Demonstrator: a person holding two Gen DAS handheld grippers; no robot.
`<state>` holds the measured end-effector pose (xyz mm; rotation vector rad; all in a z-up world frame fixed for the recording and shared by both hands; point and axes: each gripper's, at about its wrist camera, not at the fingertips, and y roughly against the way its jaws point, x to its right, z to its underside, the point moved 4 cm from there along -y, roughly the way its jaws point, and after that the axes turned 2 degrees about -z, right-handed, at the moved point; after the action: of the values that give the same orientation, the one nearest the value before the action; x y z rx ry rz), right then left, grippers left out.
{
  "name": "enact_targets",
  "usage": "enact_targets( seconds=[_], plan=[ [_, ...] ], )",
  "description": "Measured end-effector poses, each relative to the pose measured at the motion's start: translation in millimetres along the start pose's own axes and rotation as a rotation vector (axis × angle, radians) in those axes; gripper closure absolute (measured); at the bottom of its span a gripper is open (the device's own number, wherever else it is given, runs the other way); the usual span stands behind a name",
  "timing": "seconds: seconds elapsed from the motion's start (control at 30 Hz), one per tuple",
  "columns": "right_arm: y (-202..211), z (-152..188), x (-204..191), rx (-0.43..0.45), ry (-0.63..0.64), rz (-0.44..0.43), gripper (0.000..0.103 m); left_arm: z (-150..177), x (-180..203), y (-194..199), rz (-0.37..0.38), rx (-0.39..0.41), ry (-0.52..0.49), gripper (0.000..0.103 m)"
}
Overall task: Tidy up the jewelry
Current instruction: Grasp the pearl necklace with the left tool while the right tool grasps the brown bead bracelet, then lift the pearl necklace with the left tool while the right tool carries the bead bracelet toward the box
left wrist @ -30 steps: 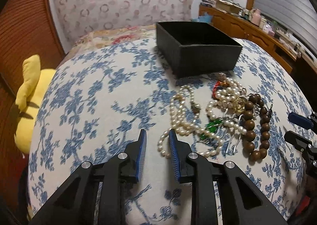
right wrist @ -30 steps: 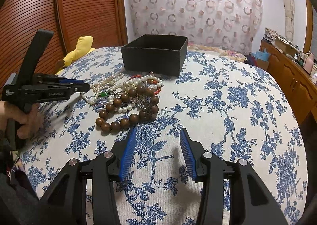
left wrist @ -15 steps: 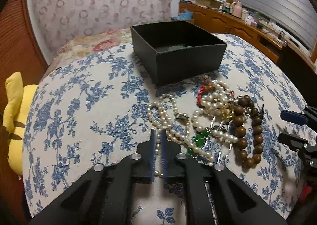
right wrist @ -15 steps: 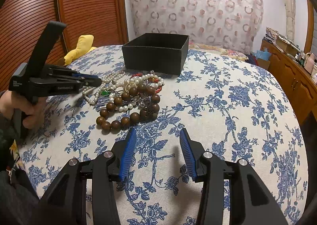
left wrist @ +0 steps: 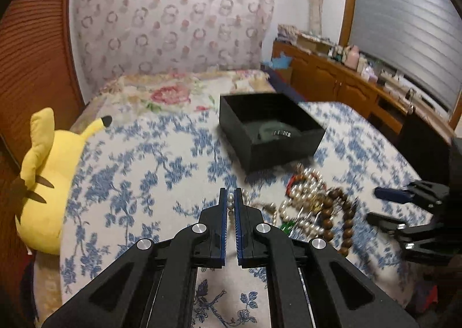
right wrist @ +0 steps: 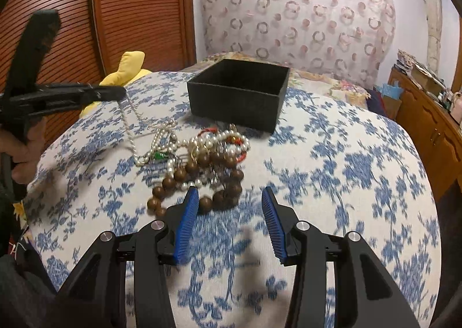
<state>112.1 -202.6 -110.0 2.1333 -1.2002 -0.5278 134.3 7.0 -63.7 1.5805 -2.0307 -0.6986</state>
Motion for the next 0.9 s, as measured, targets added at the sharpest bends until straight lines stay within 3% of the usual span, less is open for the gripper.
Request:
enact_targets(
  seconds=[0.17, 0.3, 0.43, 0.57, 0.63, 0.67, 0.9],
  plan=[
    [-23, -10, 5, -0.047, 0.003, -0.024, 0.056, -12, 6, 12, 0.013, 0.046, 0.005, 0.099],
    [-38, -16, 15, -0.073, -0.028, -0.056, 0.066, -19, 8, 17, 0.015, 0.066, 0.000, 0.099],
    [-47, -19, 20, -0.094, -0.063, -0.112, 0.066, -28, 13, 23, 0.016, 0.087, -0.011, 0.099],
    [-49, -18, 23, -0.103, -0.089, -0.164, 0.070, -36, 15, 26, 0.011, 0.100, -0.020, 0.099],
    [-49, -16, 24, -0.110, -0.108, -0.201, 0.083, -39, 16, 27, 0.009, 0.104, -0.021, 0.099],
    [-48, -16, 24, -0.110, -0.108, -0.214, 0.085, -42, 17, 28, 0.009, 0.108, -0.022, 0.099],
    [-28, -22, 18, -0.060, -0.066, -0.214, 0.088, -56, 21, 36, 0.008, 0.137, -0.032, 0.099]
  ],
)
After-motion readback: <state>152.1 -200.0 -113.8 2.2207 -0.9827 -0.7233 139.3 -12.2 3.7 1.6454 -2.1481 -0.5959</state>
